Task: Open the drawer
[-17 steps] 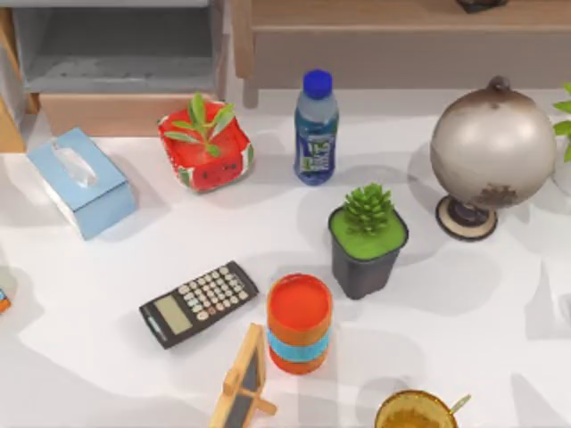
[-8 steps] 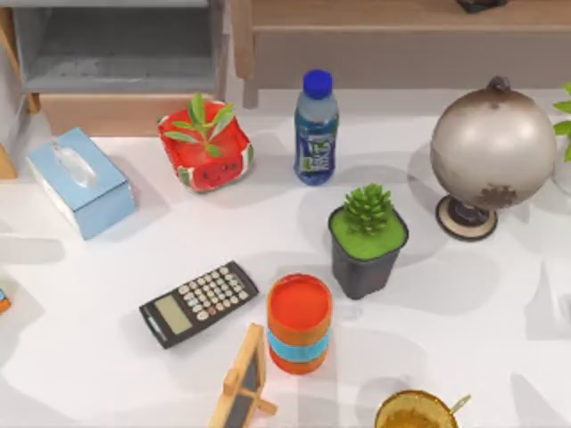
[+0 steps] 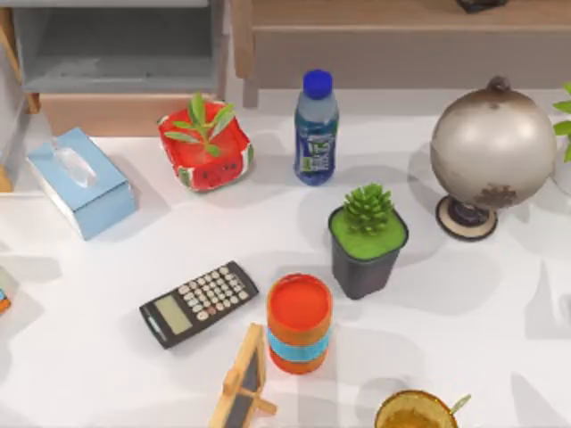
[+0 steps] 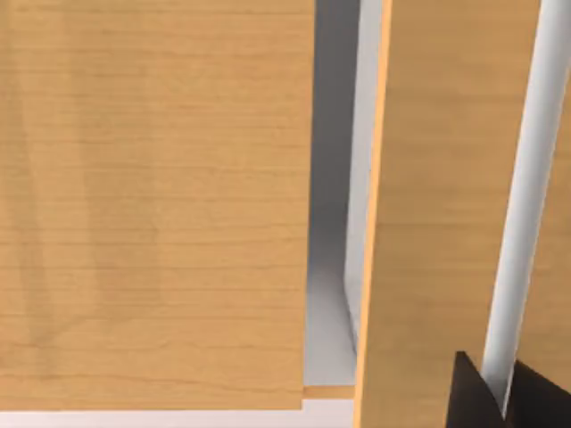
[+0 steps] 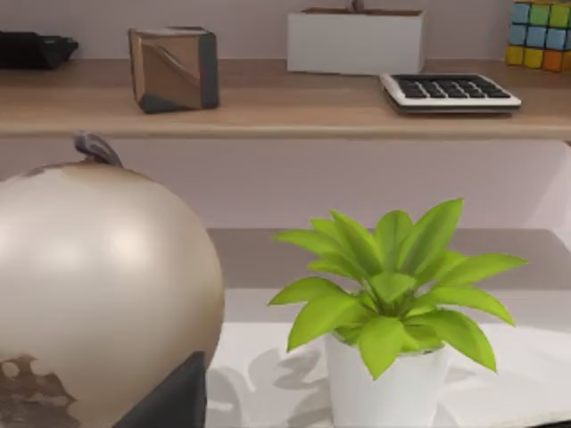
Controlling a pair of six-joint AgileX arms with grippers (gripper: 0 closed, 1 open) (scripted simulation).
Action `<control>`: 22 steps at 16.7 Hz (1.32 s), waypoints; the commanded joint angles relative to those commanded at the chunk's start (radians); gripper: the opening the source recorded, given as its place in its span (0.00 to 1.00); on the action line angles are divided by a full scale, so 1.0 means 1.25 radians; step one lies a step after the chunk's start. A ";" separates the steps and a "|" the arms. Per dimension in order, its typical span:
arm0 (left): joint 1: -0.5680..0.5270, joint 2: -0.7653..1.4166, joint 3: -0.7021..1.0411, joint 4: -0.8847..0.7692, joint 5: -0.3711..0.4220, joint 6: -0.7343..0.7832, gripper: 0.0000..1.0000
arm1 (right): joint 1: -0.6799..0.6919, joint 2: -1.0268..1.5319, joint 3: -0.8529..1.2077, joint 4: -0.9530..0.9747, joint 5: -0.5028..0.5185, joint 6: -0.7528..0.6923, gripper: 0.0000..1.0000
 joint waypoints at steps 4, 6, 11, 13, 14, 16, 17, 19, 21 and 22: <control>0.050 -0.034 -0.088 0.050 0.052 0.003 0.00 | 0.000 0.000 0.000 0.000 0.000 0.000 1.00; 0.079 -0.055 -0.135 0.078 0.079 0.005 0.00 | 0.000 0.000 0.000 0.000 0.000 0.000 1.00; 0.093 -0.063 -0.158 0.091 0.093 0.006 0.00 | 0.000 0.000 0.000 0.000 0.000 0.000 1.00; 0.093 -0.063 -0.158 0.091 0.093 0.006 0.15 | 0.000 0.000 0.000 0.000 0.000 0.000 1.00; 0.093 -0.063 -0.158 0.091 0.093 0.006 0.23 | 0.000 0.000 0.000 0.000 0.000 0.000 1.00; 0.093 -0.063 -0.158 0.091 0.093 0.006 0.38 | 0.000 0.000 0.000 0.000 0.000 0.000 1.00; 0.093 -0.063 -0.158 0.091 0.093 0.006 0.45 | 0.000 0.000 0.000 0.000 0.000 0.000 1.00; 0.093 -0.063 -0.158 0.091 0.093 0.006 0.60 | 0.000 0.000 0.000 0.000 0.000 0.000 1.00; 0.093 -0.063 -0.158 0.091 0.093 0.006 0.75 | 0.000 0.000 0.000 0.000 0.000 0.000 1.00; 0.093 -0.063 -0.158 0.091 0.093 0.006 0.83 | 0.000 0.000 0.000 0.000 0.000 0.000 1.00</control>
